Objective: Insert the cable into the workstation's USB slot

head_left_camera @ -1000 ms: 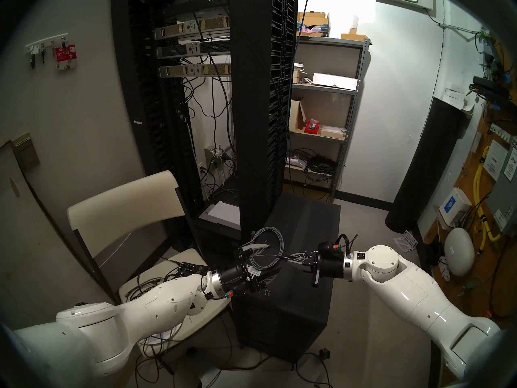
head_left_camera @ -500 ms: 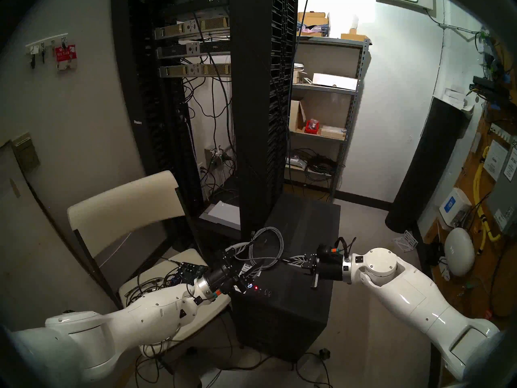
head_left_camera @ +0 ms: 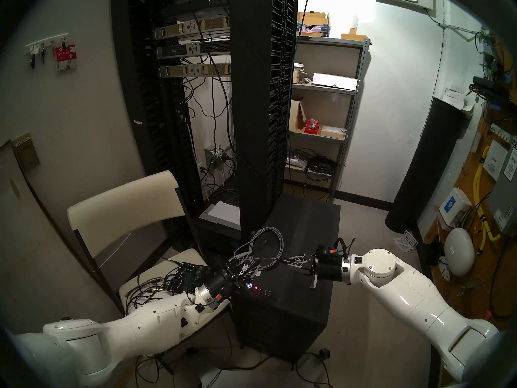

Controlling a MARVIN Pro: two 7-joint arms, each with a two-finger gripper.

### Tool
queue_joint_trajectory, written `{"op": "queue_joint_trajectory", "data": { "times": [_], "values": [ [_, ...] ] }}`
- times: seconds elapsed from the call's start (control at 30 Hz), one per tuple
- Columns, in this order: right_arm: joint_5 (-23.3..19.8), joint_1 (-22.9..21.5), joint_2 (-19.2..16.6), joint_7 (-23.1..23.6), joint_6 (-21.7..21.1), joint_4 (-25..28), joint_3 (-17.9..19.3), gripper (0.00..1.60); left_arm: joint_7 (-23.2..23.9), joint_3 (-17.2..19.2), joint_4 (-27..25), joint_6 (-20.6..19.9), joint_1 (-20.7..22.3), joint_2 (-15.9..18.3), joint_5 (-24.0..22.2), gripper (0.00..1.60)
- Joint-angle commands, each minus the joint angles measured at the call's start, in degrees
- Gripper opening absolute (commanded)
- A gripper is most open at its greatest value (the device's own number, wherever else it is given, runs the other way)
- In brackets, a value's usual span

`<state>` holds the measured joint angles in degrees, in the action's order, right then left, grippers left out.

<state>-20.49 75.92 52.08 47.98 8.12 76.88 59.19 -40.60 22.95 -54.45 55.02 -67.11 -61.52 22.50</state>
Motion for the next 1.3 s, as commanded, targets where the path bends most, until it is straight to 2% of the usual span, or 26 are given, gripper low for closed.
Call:
{"op": "queue_joint_trajectory", "data": {
  "times": [0.0,0.03,0.07,0.17,0.2,0.3,0.33,0.37,1.27],
  "values": [
    [-0.1,-0.7,0.5,-0.2,0.5,0.6,0.3,0.00,0.8,0.2,-3.6,0.0,0.2,0.0,-3.8,1.07],
    [0.0,-0.7,0.5,-0.3,0.5,0.6,0.3,0.00,1.1,0.2,-4.0,0.0,0.1,0.1,-4.3,0.98],
    [0.0,-0.8,0.6,-0.4,0.5,0.6,0.3,0.00,1.4,0.2,-4.3,0.0,0.0,0.1,-4.9,0.97],
    [0.1,-0.9,0.8,-0.6,0.6,0.7,0.4,0.00,2.2,0.0,-5.5,0.0,-0.3,0.3,-6.5,1.08],
    [0.1,-0.9,0.8,-0.6,0.6,0.7,0.4,0.00,2.5,0.0,-5.9,0.0,-0.4,0.3,-7.0,1.24],
    [0.2,-1.0,0.9,-0.8,0.7,0.6,0.4,0.00,3.2,-0.2,-7.0,0.0,-0.7,0.4,-8.6,1.29],
    [0.2,-1.0,1.0,-0.9,0.8,0.6,0.4,0.00,3.5,-0.2,-7.4,0.0,-0.7,0.5,-9.2,1.40],
    [0.3,-1.1,1.0,-1.0,0.8,0.6,0.5,0.00,3.7,-0.2,-7.8,0.0,-0.8,0.5,-9.9,1.60],
    [1.3,-1.0,1.3,-2.6,1.3,0.1,0.8,0.00,10.7,-1.9,-17.0,0.0,-2.1,4.4,-24.7,1.60]
  ]
}}
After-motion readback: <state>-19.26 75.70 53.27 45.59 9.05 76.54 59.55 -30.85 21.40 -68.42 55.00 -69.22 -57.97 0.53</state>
